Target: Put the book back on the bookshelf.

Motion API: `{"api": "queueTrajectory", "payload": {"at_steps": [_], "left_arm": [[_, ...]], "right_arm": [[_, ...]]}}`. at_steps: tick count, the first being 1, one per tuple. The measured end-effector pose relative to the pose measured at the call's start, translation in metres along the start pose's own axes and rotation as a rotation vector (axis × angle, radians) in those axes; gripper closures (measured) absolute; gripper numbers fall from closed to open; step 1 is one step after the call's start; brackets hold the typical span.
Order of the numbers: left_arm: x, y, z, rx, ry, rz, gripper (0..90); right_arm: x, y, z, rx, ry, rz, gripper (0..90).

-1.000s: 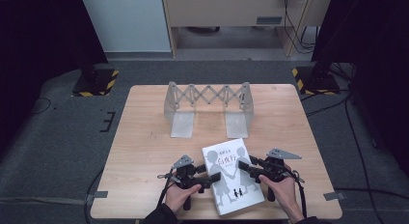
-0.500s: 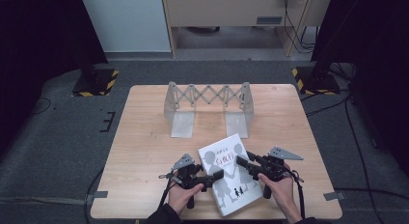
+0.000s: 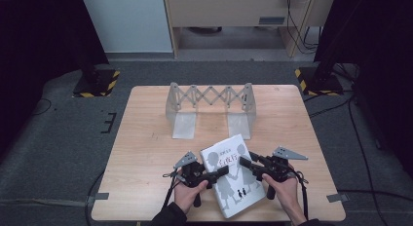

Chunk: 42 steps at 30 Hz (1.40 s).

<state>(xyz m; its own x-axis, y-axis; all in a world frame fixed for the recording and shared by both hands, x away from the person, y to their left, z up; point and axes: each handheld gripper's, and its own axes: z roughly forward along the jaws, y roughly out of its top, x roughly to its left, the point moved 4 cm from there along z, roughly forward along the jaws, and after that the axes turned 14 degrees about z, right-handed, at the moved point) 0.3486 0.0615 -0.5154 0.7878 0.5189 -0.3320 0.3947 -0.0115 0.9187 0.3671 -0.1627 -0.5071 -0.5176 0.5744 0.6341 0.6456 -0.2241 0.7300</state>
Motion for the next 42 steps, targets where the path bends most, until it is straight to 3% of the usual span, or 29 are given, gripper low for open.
{"api": "queueTrajectory", "payload": {"at_steps": [7,10,14,21,28,32,42], "left_arm": [[-0.001,0.012,-0.004,0.006,-0.021,-0.001,44.2],[0.001,0.017,-0.008,0.006,-0.017,-0.006,45.8],[0.002,0.026,-0.014,0.003,-0.030,-0.011,48.9],[-0.002,0.040,-0.020,0.005,-0.032,0.025,52.0],[-0.004,0.045,-0.023,-0.003,-0.035,0.014,52.6],[-0.005,0.049,-0.026,0.003,-0.033,0.030,52.6],[-0.006,0.065,-0.042,0.033,0.003,0.089,52.6]], "right_arm": [[-0.009,0.009,-0.015,-0.055,-0.031,0.012,46.5],[-0.018,0.015,-0.024,-0.086,-0.080,0.018,43.8],[-0.033,0.017,-0.030,-0.081,-0.190,-0.013,38.1],[-0.055,0.013,-0.034,-0.001,-0.382,-0.087,32.3],[-0.071,0.010,-0.037,0.071,-0.481,-0.102,28.0],[-0.081,0.006,-0.039,0.127,-0.555,-0.108,27.5],[-0.091,0.000,-0.040,0.185,-0.618,-0.127,24.6]]}}
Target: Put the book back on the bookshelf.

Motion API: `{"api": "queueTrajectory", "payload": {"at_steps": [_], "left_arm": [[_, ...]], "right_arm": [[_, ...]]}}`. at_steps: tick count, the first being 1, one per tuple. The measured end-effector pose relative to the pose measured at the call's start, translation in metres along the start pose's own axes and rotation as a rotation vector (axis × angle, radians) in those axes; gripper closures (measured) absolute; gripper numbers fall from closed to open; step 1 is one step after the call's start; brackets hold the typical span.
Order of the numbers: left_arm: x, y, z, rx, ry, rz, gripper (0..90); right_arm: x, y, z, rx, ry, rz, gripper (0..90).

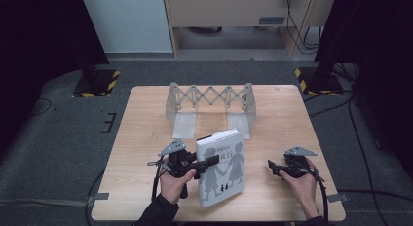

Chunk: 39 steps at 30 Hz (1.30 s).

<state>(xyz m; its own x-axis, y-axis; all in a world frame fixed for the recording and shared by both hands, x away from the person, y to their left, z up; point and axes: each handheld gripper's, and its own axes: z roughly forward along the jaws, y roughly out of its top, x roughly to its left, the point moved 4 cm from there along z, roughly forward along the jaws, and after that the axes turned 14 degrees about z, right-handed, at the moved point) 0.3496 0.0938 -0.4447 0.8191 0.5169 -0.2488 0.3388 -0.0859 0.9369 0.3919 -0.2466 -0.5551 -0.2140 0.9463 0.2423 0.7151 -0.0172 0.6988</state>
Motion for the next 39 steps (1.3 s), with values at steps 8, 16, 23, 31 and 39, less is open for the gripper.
{"api": "queueTrajectory", "payload": {"at_steps": [8,16,23,31,39], "left_arm": [[0.006,0.009,-0.011,0.013,0.062,0.031,52.5],[0.014,0.021,-0.030,-0.031,0.112,0.031,52.5],[0.024,0.030,-0.049,-0.065,0.162,0.032,52.4],[0.036,0.032,-0.059,-0.043,0.214,0.034,52.4],[0.049,0.035,-0.066,-0.027,0.267,0.046,52.4]], "right_arm": [[-0.005,-0.001,0.002,0.017,-0.029,-0.007,22.3],[-0.006,-0.003,0.005,0.025,-0.046,-0.015,18.1],[-0.008,-0.004,0.008,0.019,-0.066,-0.034,8.7],[-0.010,-0.004,0.010,0.020,-0.075,-0.019,4.5],[-0.010,-0.004,0.010,0.021,-0.076,-0.018,4.3]]}}
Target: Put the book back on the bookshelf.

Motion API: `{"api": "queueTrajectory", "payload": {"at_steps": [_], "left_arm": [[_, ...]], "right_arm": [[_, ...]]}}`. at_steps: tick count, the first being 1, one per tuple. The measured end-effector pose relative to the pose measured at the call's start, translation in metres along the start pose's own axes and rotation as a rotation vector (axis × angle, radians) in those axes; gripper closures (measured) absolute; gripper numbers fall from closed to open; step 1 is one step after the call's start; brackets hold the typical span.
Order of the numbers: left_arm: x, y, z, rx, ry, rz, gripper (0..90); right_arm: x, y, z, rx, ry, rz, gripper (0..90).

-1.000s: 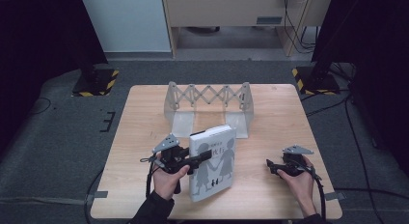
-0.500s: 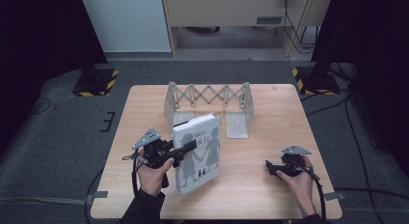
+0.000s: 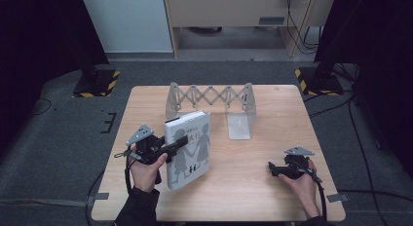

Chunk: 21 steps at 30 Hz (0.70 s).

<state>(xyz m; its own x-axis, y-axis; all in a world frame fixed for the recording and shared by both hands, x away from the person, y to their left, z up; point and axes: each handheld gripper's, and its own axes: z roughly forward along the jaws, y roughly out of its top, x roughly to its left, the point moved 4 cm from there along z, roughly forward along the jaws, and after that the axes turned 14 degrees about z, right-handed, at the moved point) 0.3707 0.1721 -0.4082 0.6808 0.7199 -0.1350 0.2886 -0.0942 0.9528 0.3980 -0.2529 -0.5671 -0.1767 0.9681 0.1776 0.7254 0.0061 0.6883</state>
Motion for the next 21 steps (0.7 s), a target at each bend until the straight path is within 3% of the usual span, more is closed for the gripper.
{"api": "queueTrajectory", "payload": {"at_steps": [9,21], "left_arm": [[0.017,0.010,-0.007,-0.023,0.042,-0.013,52.5],[0.037,0.025,-0.004,0.000,0.102,-0.010,52.4]], "right_arm": [[0.000,0.000,0.000,0.002,0.001,0.000,4.3],[0.000,0.000,0.000,-0.001,0.000,0.000,4.3]]}}
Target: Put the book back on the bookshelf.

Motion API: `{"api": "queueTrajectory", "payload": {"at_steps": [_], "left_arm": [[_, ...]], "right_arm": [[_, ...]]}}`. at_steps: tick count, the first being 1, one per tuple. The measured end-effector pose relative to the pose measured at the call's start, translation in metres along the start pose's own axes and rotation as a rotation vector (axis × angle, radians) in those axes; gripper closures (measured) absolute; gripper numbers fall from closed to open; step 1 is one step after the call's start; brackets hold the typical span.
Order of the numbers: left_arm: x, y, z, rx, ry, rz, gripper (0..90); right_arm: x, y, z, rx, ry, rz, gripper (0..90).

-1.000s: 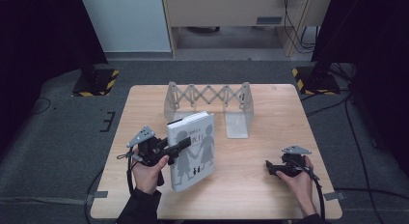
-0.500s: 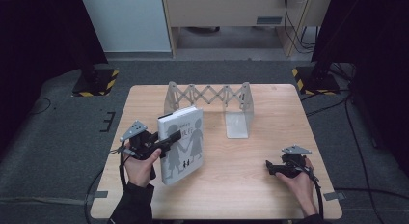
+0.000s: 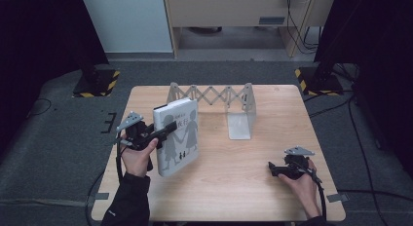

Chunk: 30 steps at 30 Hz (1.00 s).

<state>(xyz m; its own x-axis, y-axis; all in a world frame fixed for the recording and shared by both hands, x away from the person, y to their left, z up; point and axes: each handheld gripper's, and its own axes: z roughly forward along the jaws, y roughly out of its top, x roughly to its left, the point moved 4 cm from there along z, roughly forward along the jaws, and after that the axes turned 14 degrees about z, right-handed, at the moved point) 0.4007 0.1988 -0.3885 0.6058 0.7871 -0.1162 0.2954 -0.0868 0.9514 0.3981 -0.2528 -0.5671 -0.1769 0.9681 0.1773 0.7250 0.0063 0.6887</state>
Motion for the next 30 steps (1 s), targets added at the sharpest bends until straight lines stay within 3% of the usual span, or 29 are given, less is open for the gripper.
{"api": "queueTrajectory", "payload": {"at_steps": [11,15,18,23,30], "left_arm": [[0.023,0.017,0.013,0.009,0.109,0.034,52.4],[0.031,0.020,0.023,0.001,0.124,0.028,52.4],[0.037,0.021,0.033,-0.005,0.143,0.015,52.4],[0.041,0.017,0.047,-0.007,0.190,0.029,52.4],[0.044,0.008,0.063,0.003,0.213,0.034,52.5]], "right_arm": [[0.000,0.000,0.000,-0.001,0.000,-0.002,4.2],[0.000,0.000,0.000,-0.001,-0.001,-0.002,4.2],[0.000,0.000,0.000,-0.001,-0.001,-0.002,4.2],[0.000,0.000,0.000,-0.001,0.000,-0.002,4.2],[0.000,0.000,0.000,-0.001,0.000,-0.002,4.2]]}}
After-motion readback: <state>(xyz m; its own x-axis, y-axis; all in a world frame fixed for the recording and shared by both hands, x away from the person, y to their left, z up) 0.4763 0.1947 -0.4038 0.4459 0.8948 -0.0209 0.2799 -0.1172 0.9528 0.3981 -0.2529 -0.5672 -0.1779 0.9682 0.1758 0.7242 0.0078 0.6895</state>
